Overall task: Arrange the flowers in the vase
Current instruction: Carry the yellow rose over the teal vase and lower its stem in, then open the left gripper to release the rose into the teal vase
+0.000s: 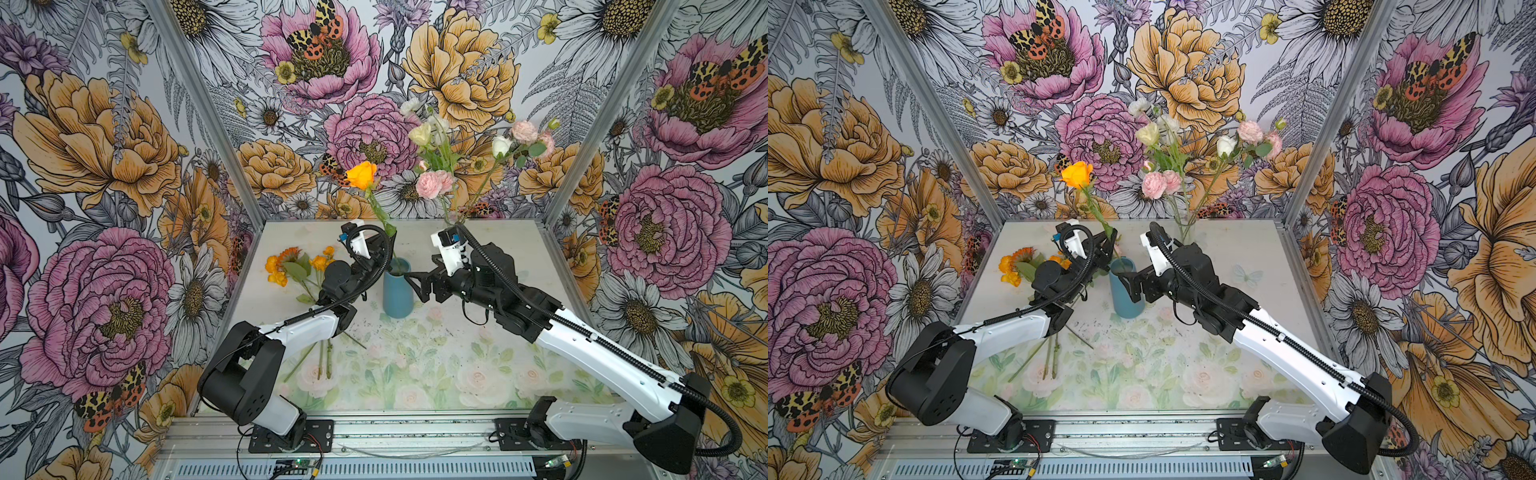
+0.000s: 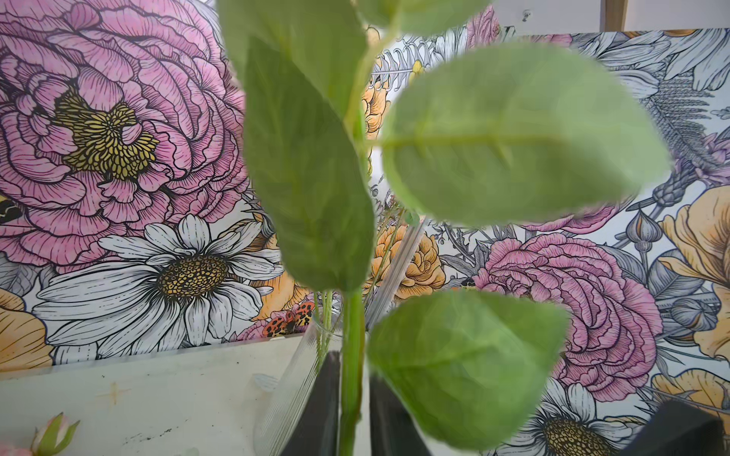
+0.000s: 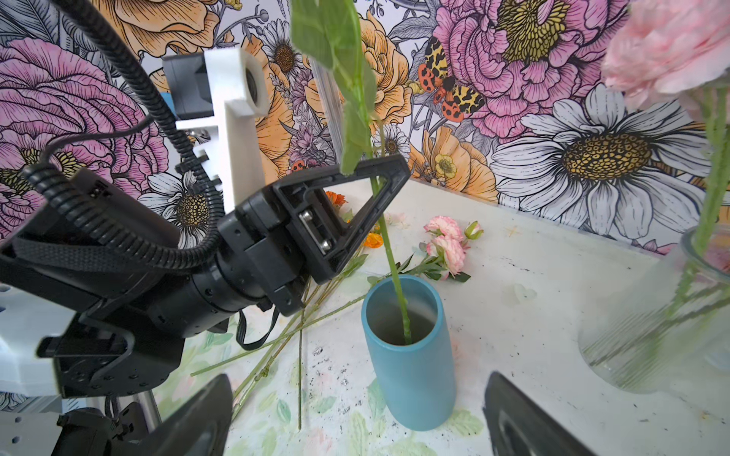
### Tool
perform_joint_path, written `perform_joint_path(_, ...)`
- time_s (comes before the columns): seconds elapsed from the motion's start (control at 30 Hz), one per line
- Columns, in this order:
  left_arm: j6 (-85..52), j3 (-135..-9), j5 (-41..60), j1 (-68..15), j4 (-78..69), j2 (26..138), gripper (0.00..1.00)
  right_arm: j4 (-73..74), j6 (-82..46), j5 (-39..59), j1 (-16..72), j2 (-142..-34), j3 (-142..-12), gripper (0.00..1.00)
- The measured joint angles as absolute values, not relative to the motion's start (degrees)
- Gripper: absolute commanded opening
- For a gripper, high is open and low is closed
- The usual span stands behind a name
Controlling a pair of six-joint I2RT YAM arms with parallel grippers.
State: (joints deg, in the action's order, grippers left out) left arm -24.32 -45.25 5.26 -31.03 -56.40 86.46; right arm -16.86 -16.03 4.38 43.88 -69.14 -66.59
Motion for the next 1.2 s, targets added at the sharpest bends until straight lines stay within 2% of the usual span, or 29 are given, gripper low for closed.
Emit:
perform_joint_path(0.27,-23.83,-44.14,6.7,-31.53,-54.0,85.86,0.67,-16.86,-16.1,5.26,43.9,-69.17,-66.59,0.99)
perform_joint_path(0.53,-22.33,-43.53,6.2,-32.91,-47.07,80.9,0.9,-16.84,-16.27,5.87,43.9,-69.17,-66.48,0.99)
perform_joint_path(0.57,-21.87,-43.53,5.63,-33.21,-45.5,80.07,0.97,-16.82,-16.27,5.87,43.9,-69.17,-66.48,1.0)
perform_joint_path(0.9,-19.27,-39.11,-0.05,-34.02,-32.75,71.72,0.99,-16.78,-16.27,6.11,43.9,-69.17,-66.48,0.99)
perform_joint_path(1.2,-15.79,-36.64,-0.16,-34.0,-19.77,63.05,0.99,-15.94,-16.49,6.07,43.88,-69.01,-64.88,0.99)
